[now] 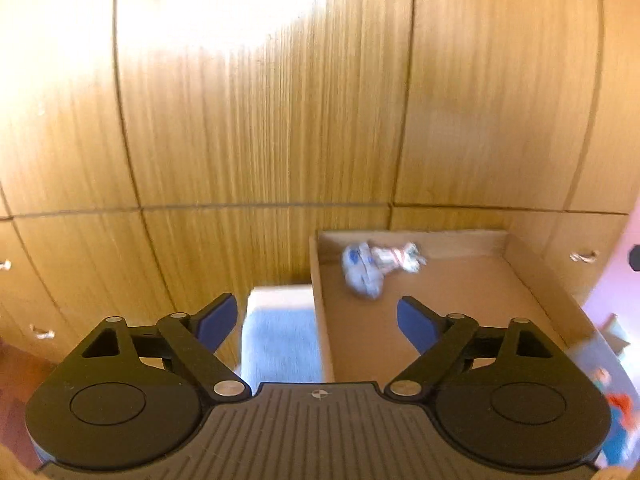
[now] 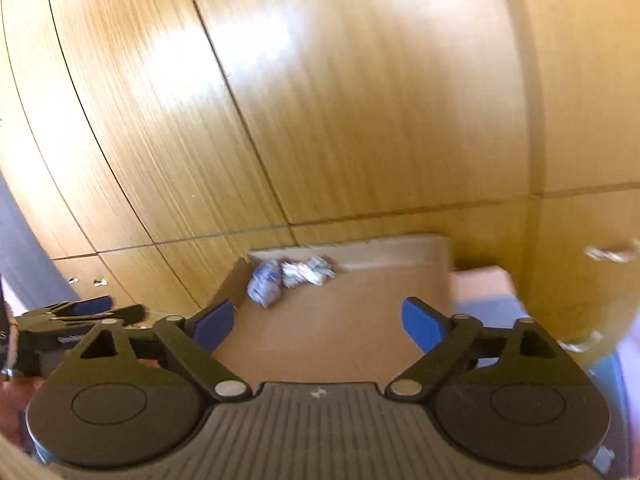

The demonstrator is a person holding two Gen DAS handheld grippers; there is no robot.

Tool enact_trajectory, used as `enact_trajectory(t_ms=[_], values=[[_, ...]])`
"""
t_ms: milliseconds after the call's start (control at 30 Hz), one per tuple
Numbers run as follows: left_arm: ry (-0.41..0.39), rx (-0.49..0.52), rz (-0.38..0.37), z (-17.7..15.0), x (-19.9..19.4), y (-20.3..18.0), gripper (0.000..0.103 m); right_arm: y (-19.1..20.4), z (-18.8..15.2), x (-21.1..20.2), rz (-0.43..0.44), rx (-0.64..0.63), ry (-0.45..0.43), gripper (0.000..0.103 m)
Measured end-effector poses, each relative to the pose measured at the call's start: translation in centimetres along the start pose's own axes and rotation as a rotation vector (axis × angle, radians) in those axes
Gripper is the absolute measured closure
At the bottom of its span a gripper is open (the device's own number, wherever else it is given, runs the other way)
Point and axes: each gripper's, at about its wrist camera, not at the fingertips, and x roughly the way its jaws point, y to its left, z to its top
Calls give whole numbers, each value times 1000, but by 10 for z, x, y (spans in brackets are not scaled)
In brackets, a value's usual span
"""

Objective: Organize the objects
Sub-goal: 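Move both tools back over the sock pile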

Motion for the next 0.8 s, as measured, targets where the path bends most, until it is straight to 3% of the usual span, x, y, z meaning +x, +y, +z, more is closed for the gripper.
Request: enact_trajectory(t_ms=[167, 400, 567, 800], values=[[-4, -16, -2, -51, -46, -6, 12, -10, -56, -52, -113, -34, -33, 11], [89, -62, -46, -112, -70, -33, 12, -22, -119, -80, -263, -137, -19, 10], [158, -126, -113, -130, -58, -47, 12, -24, -142, -60, -273, -208, 20, 12], [200, -230, -121, -133, -41, -39, 13, -27, -161, -52, -272, -252, 39, 13]])
